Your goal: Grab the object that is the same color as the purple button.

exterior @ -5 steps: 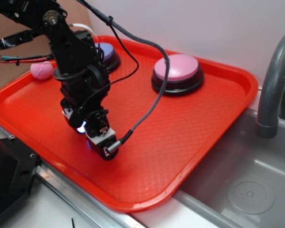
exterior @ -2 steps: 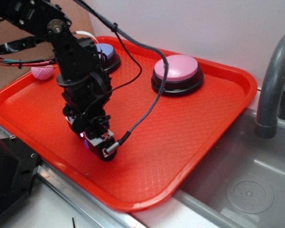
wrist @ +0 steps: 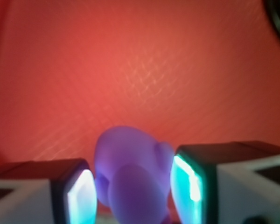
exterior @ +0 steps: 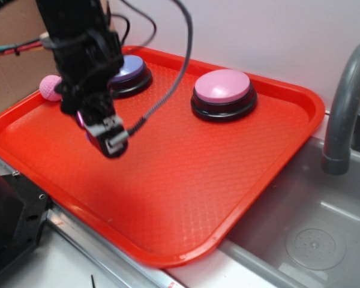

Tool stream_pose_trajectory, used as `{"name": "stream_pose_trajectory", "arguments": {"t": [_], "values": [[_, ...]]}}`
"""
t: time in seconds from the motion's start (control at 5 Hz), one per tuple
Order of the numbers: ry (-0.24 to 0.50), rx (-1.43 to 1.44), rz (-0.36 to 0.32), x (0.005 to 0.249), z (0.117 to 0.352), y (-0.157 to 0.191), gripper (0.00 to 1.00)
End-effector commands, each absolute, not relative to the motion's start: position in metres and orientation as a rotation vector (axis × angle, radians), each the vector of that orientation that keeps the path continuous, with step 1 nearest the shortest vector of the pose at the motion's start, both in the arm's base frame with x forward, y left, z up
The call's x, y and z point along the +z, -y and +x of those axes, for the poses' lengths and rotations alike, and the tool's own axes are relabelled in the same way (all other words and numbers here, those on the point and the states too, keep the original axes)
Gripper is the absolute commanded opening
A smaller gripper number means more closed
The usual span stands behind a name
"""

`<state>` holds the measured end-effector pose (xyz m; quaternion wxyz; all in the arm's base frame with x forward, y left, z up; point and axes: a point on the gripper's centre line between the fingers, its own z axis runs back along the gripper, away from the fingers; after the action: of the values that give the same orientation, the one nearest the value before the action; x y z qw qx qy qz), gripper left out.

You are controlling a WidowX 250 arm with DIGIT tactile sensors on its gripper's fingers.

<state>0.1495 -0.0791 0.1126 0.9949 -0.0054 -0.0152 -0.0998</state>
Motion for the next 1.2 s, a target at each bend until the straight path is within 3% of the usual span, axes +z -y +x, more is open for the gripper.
{"name": "stream_pose_trajectory", "arguments": {"t": [0.0,0.2,0.6,1.0], "values": [[0.139,-0.107,0.037,0.189,0.141,0.067,0.0],[0.109,-0.052,0.011,0.18,0.147,0.04,0.0],[0.094,0.019,0.041,0.183,0.157,0.003,0.0],[0.109,0.004,0.081,0.188,0.172,0.003,0.0]]}}
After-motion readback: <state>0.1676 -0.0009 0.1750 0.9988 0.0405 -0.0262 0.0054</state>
